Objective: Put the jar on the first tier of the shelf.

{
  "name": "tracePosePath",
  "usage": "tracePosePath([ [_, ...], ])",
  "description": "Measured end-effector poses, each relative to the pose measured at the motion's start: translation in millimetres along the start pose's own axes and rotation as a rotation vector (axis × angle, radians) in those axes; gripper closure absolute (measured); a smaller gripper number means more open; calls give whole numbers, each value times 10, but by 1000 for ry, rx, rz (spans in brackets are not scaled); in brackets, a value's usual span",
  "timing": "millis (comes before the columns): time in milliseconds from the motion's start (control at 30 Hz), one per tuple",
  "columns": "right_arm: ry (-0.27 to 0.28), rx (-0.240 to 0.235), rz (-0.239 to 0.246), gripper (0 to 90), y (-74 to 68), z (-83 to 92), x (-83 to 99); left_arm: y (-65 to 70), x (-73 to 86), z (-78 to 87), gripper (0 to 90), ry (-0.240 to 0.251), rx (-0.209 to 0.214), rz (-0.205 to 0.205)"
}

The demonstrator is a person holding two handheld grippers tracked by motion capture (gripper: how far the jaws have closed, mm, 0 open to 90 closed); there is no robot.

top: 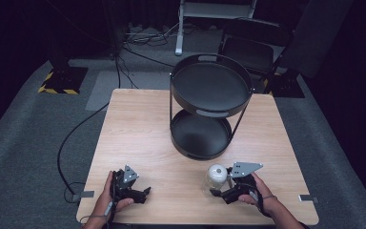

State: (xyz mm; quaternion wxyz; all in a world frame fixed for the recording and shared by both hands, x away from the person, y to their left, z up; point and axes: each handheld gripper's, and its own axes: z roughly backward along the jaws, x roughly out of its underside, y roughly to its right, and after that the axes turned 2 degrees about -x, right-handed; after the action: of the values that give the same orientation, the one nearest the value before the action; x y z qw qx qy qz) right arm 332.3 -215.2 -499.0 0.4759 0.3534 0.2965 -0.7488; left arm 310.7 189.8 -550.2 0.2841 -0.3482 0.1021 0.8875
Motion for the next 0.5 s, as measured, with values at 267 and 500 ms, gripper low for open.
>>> tracePosePath([
  [267,23,-13,23,264,-32,6,-8,0,0,0,0,0,0,0],
  [500,35,5,46,282,-61,13,-6,0,0,0,0,0,0,0],
])
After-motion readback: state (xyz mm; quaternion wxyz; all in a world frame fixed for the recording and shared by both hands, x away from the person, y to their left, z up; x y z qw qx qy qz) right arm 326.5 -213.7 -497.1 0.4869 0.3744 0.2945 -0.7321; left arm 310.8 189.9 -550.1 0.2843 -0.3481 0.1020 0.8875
